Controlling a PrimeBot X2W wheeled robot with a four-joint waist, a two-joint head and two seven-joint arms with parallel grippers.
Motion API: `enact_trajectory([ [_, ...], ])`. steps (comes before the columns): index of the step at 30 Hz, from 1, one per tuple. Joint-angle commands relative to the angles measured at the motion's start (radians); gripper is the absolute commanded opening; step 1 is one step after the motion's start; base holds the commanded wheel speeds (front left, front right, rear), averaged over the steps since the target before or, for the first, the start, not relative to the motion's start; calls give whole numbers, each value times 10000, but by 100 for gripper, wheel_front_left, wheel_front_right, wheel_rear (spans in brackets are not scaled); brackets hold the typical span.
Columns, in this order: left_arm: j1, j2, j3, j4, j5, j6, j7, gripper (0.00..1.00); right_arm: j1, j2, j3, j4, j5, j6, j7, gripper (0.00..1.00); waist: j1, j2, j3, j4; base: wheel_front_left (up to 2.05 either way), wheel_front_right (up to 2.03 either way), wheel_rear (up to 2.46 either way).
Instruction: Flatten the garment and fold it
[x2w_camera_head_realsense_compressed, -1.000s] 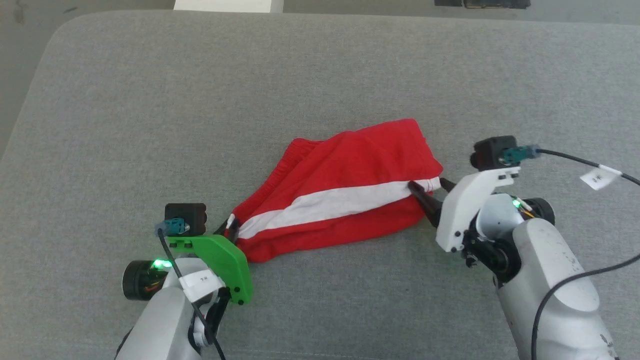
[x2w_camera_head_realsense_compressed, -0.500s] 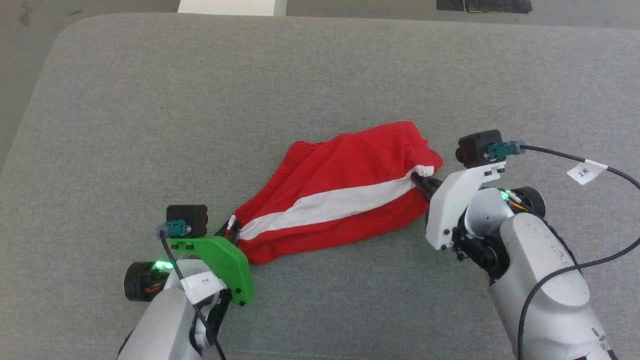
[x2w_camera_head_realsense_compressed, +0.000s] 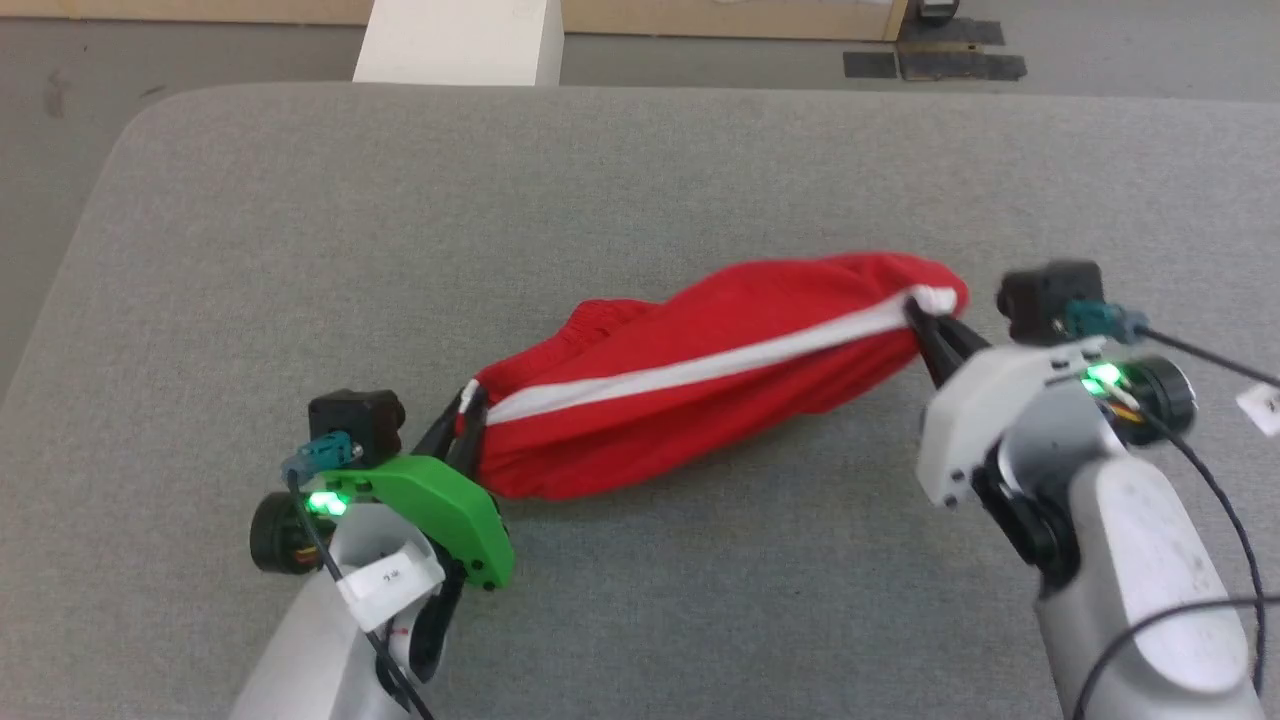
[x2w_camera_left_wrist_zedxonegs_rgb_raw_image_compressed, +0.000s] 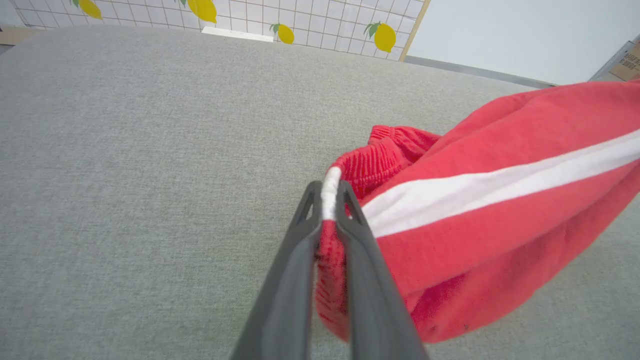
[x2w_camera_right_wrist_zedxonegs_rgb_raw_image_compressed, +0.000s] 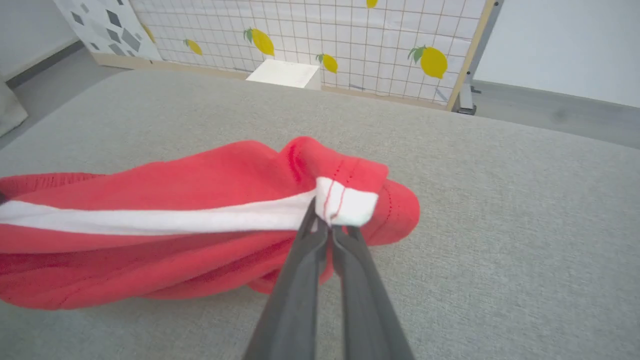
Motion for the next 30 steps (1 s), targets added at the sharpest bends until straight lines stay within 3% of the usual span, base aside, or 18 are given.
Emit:
enact_trajectory([
  [1,187,-45,-33,-59,-47,-44,19,0,444,-8,-168,-293,-179,-15,230,0,0,0,-120,-106,0,0,0],
  [8,821,-314,-484,11,-221,-136,261,0,2507,-8,-505,-1584,164,-15,1726,0,0,0,-109,-290,0,0,0],
  [9,889,-354,-526,51,-250,-145,264,0,2733,-8,-476,-1643,250,-15,1792,40,0,0,-88,-308,0,0,0],
  [10,931,-387,-546,86,-278,-147,255,0,2901,-8,-488,-1678,350,-15,1807,100,0,0,-75,-317,0,0,0],
  [20,1039,-274,-493,288,-337,-64,123,0,3902,-8,-953,-2147,719,-15,1183,100,0,0,-70,-402,0,0,0],
  [30,988,-200,-513,232,-370,26,171,0,3351,-8,-969,-1475,717,-15,981,100,0,0,-12,-328,0,0,0],
])
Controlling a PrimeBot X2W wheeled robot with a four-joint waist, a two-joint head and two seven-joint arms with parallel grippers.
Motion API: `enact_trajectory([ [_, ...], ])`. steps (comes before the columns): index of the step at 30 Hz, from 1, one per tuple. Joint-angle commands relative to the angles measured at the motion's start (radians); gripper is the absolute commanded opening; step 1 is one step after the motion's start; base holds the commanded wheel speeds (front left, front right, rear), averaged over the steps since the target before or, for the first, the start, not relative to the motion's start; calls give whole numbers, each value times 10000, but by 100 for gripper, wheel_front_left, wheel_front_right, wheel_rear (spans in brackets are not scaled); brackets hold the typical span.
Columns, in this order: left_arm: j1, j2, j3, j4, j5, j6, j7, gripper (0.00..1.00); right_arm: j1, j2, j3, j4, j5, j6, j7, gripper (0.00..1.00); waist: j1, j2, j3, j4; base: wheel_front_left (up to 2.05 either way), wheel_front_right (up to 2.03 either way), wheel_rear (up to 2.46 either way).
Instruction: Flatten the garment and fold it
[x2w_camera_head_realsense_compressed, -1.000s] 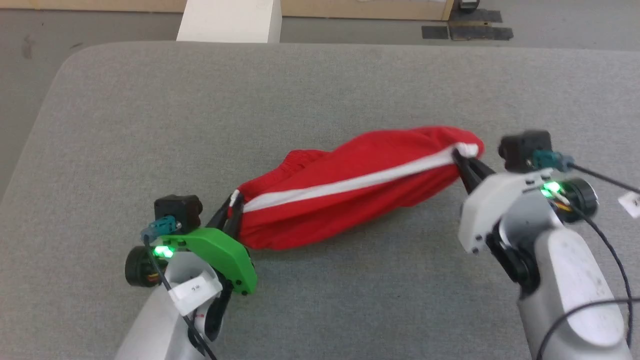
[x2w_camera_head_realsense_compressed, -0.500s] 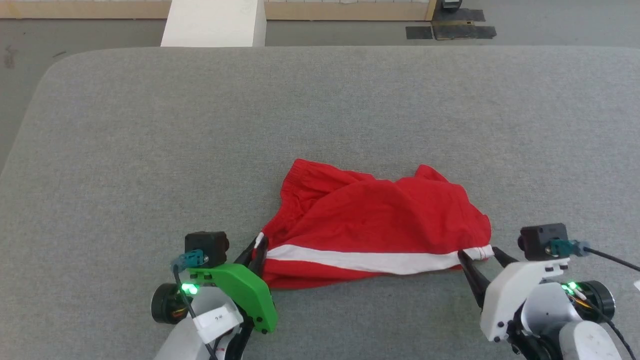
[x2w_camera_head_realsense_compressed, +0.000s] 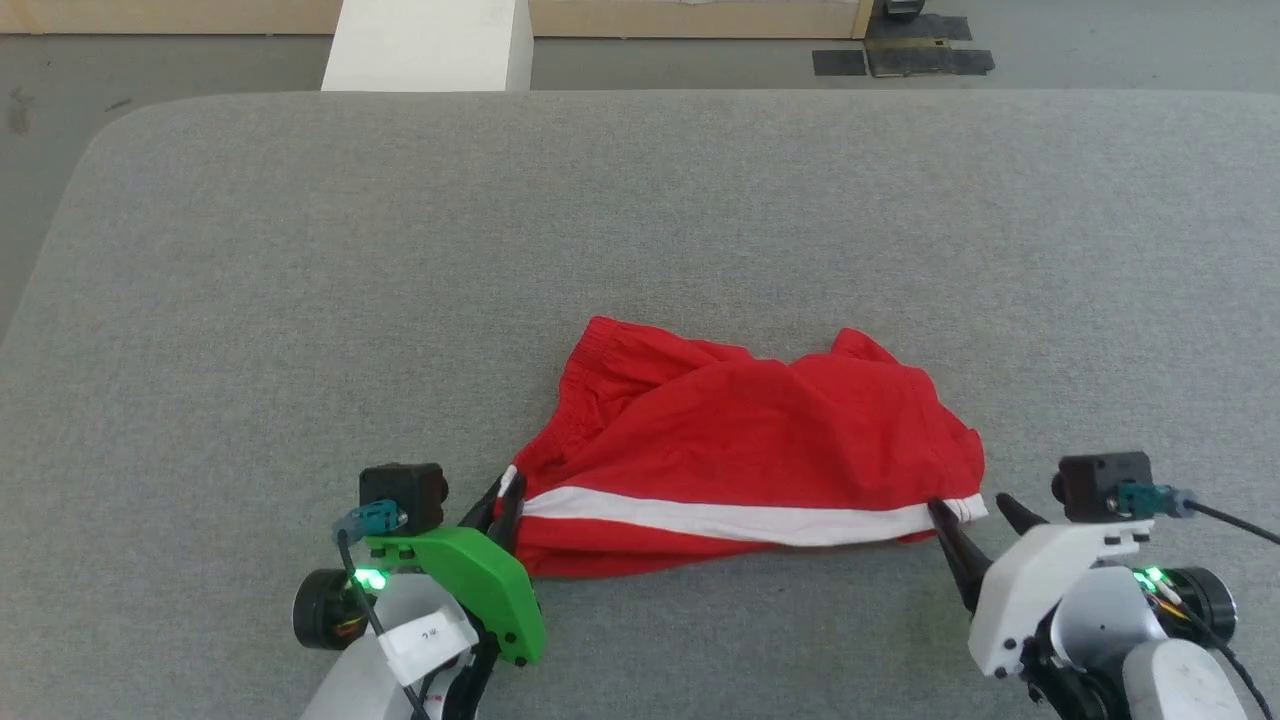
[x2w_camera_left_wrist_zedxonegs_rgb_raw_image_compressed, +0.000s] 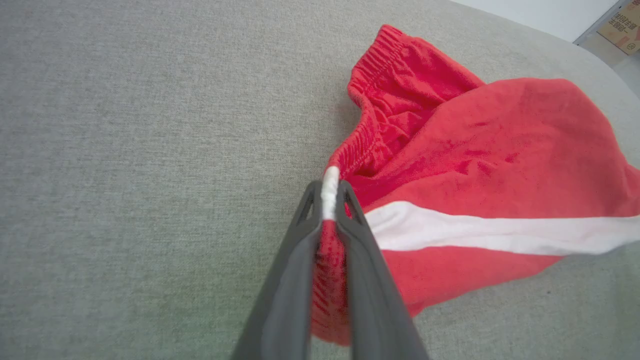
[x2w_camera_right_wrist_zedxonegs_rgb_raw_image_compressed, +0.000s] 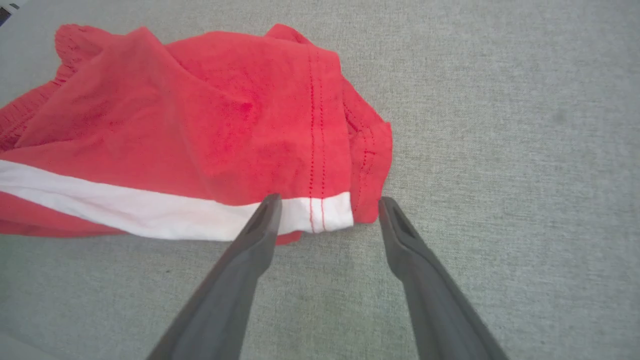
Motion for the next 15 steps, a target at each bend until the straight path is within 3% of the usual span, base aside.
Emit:
enact_trajectory([
  [1,59,88,-15,-30,-115,56,5,0,-278,5,78,113,26,-15,-23,100,0,0,17,30,0,0,0],
  [8,59,143,-45,-45,-148,87,41,0,-788,5,611,573,142,-15,170,100,0,0,53,128,0,0,0],
  [10,55,160,-50,-56,-157,100,50,0,-851,5,698,650,218,-15,205,79,0,0,53,151,0,0,0],
  [11,50,168,-57,-62,-165,104,56,0,-879,5,753,686,218,-15,218,39,0,0,50,166,0,0,0],
  [12,43,179,-71,-64,-172,108,63,0,-911,5,818,649,-3,-15,119,12,0,0,34,188,0,0,0],
  [14,48,188,-81,-64,-181,119,63,0,-881,5,877,587,-122,-15,66,0,0,0,2,195,0,0,0],
  [15,58,191,-82,-62,-190,124,60,0,-850,5,916,564,-55,-15,67,0,0,0,-17,192,0,0,0],
])
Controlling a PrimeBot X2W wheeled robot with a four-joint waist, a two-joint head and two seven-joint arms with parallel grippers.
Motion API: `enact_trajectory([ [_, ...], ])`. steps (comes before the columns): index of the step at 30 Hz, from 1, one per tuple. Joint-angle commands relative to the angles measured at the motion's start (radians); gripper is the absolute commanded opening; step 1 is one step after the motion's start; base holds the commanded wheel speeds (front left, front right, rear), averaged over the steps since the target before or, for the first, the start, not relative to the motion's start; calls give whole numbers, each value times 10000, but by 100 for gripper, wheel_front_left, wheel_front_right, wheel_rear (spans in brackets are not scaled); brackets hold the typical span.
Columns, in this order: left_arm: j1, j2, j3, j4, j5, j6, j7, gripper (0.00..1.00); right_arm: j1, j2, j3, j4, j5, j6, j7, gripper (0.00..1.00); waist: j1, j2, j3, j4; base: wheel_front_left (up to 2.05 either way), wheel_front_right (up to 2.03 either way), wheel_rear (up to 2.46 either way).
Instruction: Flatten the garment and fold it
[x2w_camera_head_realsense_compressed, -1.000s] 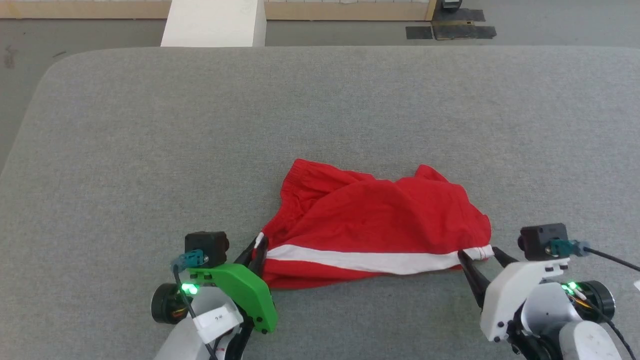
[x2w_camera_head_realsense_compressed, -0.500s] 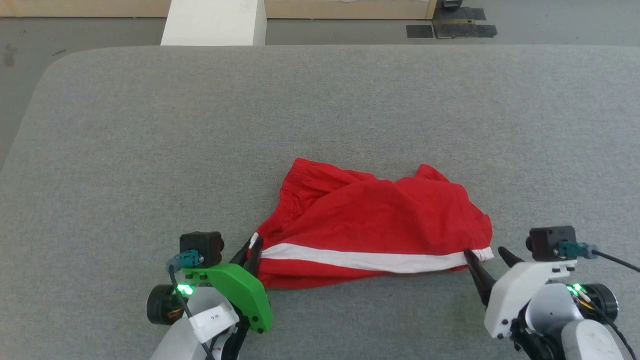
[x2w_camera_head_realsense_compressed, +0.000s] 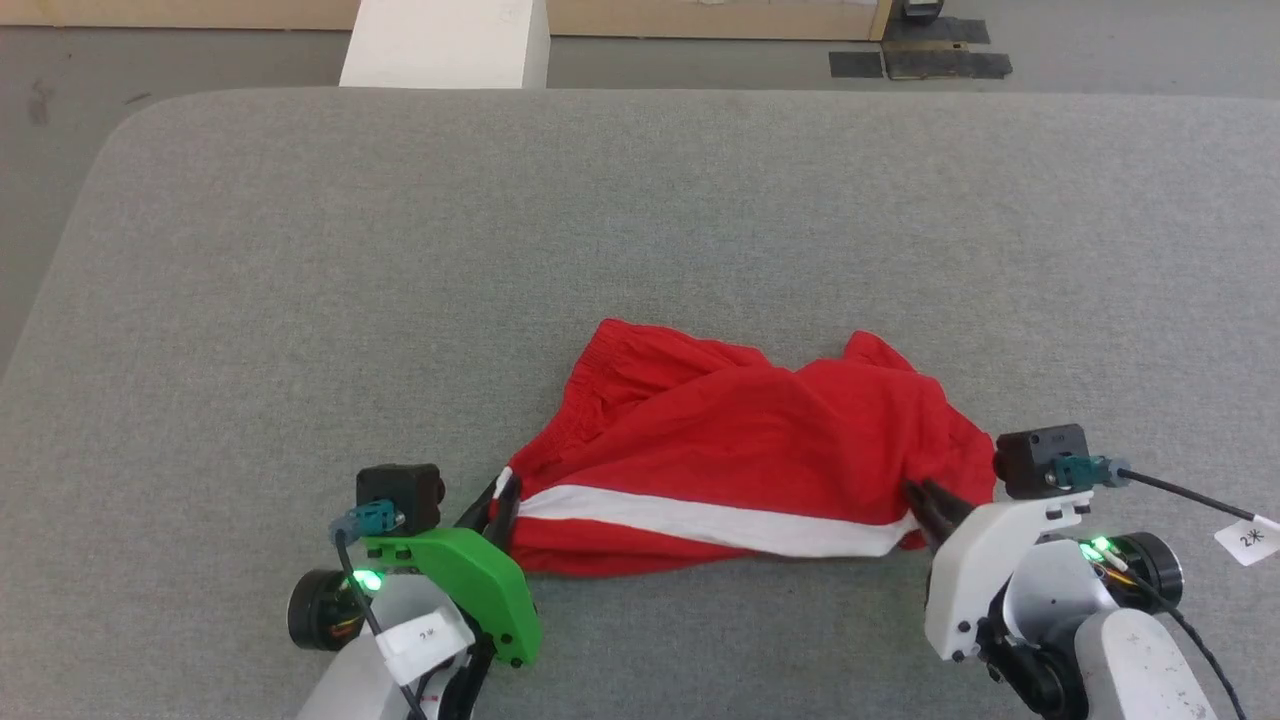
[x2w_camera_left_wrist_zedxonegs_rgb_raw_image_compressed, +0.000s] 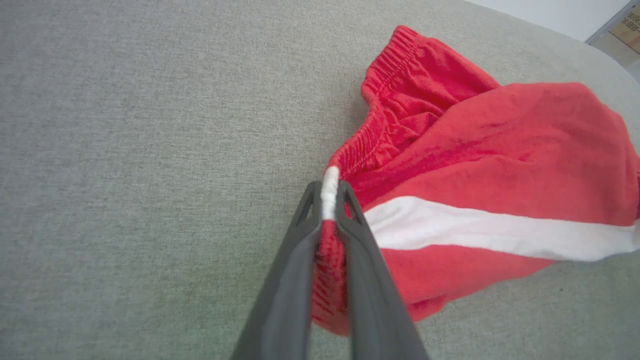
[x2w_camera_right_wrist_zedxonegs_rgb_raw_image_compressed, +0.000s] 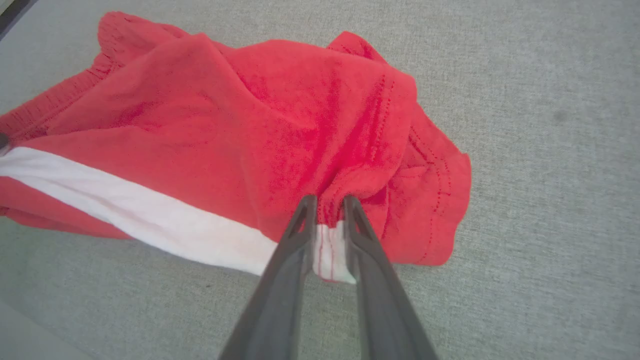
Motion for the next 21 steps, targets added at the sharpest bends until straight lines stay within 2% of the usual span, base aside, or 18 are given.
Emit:
enact_trajectory([
  [1,71,75,-4,-33,-169,43,14,0,-87,3,61,-63,61,-15,-45,0,0,-1,-38,-11,0,0,0],
  [12,182,135,48,-248,-308,44,-187,0,111,3,103,-1150,181,-15,-94,0,0,-1,-362,-140,0,0,0],
  [16,-145,55,254,-705,-759,-301,-305,0,-279,3,101,-1789,28,-15,195,0,0,-1,-276,-182,0,0,0],
  [21,-1647,93,555,-1215,-1346,-886,-8,0,-1761,-6,77,-2055,-213,-15,733,0,0,-1,182,-224,0,0,0],
])
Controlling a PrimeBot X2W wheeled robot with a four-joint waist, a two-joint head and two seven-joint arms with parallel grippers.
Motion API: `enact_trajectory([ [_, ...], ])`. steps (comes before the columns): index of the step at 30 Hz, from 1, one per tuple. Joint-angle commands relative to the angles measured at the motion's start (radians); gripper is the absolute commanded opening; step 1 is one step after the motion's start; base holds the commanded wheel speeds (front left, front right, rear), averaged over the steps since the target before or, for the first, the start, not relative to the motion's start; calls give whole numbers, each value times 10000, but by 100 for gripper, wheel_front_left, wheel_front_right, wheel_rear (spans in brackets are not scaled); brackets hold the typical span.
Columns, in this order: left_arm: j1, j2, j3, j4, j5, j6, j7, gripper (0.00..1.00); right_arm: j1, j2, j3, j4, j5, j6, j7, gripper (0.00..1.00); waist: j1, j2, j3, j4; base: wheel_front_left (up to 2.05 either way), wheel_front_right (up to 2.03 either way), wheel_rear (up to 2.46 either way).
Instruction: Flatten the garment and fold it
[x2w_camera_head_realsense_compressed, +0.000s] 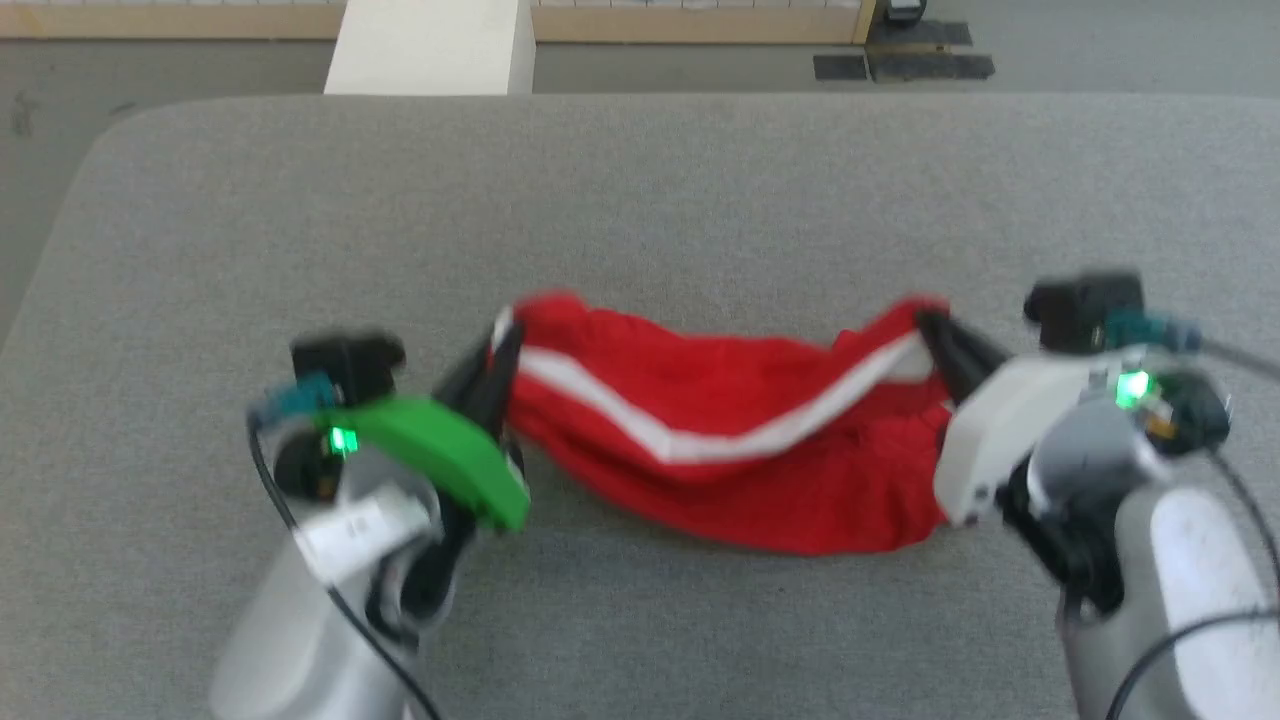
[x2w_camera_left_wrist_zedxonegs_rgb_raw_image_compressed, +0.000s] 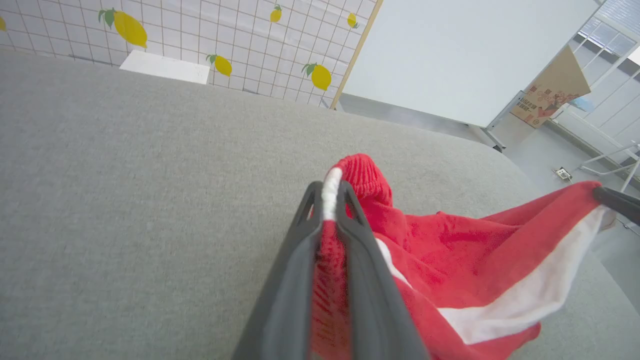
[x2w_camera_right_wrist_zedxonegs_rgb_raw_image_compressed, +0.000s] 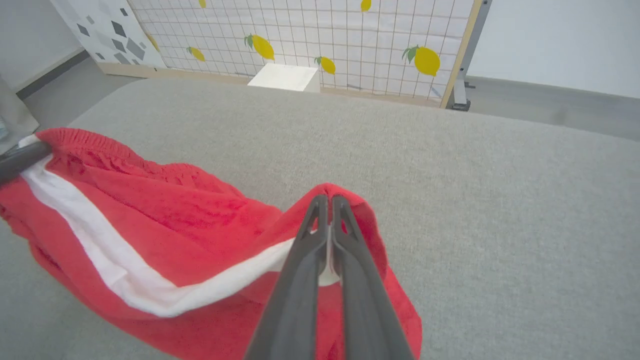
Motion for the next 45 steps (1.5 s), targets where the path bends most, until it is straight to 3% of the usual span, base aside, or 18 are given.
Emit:
enact_trajectory([
  [1,-738,-8,162,-118,-280,-140,116,0,-698,-52,-26,22,-153,-15,138,0,0,0,401,-49,0,0,0],
  [10,-5078,179,948,720,-530,-235,490,0,-5300,-639,189,1415,-317,-15,-53,0,0,0,2017,-292,0,0,0],
  [16,-7589,240,1558,1653,-111,11,-677,0,-7950,-676,-26,2428,-801,-15,-1328,0,0,0,2728,-438,0,0,0],
  [24,-8930,27,1854,2437,95,-288,-2696,0,-9642,-460,-393,3028,-1465,-15,-3342,0,0,0,2873,-426,0,0,0],
  [29,-7976,229,1144,2987,562,-578,-2933,0,-8642,-538,-206,3519,-1331,-15,-3506,0,0,0,2646,-341,0,0,0],
  [34,-6138,330,572,3462,433,-769,-2871,0,-6525,-647,79,3802,-627,-15,-3197,0,0,0,2260,-320,0,0,0],
  [45,-1441,614,-428,3338,-216,-840,-2042,0,-1097,-971,458,2575,1149,-15,-1577,0,0,0,1029,-165,0,0,0],
])
